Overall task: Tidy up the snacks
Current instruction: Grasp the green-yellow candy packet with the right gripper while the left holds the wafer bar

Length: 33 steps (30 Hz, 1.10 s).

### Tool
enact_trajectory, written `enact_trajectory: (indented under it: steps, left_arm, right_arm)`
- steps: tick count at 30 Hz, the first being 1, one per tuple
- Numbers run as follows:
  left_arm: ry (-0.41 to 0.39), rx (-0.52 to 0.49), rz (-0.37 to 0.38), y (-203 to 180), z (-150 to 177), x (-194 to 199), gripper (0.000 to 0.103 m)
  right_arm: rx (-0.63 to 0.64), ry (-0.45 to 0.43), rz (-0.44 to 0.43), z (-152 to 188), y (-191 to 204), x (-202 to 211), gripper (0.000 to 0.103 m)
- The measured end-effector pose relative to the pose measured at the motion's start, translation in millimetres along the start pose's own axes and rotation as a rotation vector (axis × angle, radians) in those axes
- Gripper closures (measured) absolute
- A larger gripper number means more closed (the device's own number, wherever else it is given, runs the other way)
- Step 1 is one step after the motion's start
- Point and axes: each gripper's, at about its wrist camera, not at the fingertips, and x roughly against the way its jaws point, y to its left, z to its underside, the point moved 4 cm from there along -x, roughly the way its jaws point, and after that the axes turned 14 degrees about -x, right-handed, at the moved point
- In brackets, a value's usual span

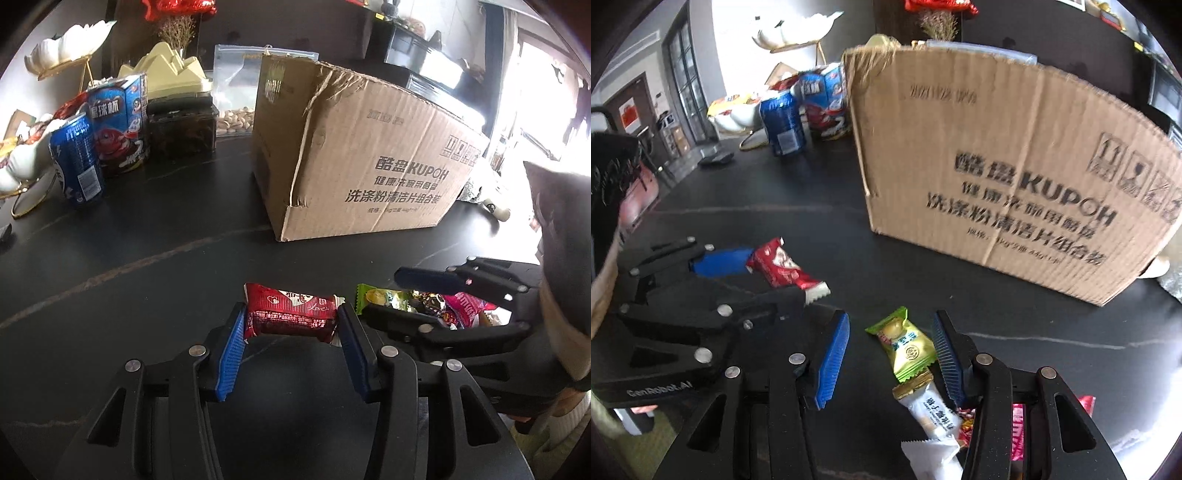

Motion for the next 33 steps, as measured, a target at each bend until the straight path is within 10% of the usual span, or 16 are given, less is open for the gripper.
enact_trajectory:
  steps: [12, 33]
  left_arm:
    - [-0.001, -0.007, -0.025, -1, 1, 1, 0.055]
    - [-0.088, -0.043, -0.114, -18, -37, 48, 0.055]
  right_arm:
    - [0.014, 0.028, 0.027, 5, -3, -17, 0.077]
    - [-0.102, -0.194, -0.016, -23, -14, 59, 0.078]
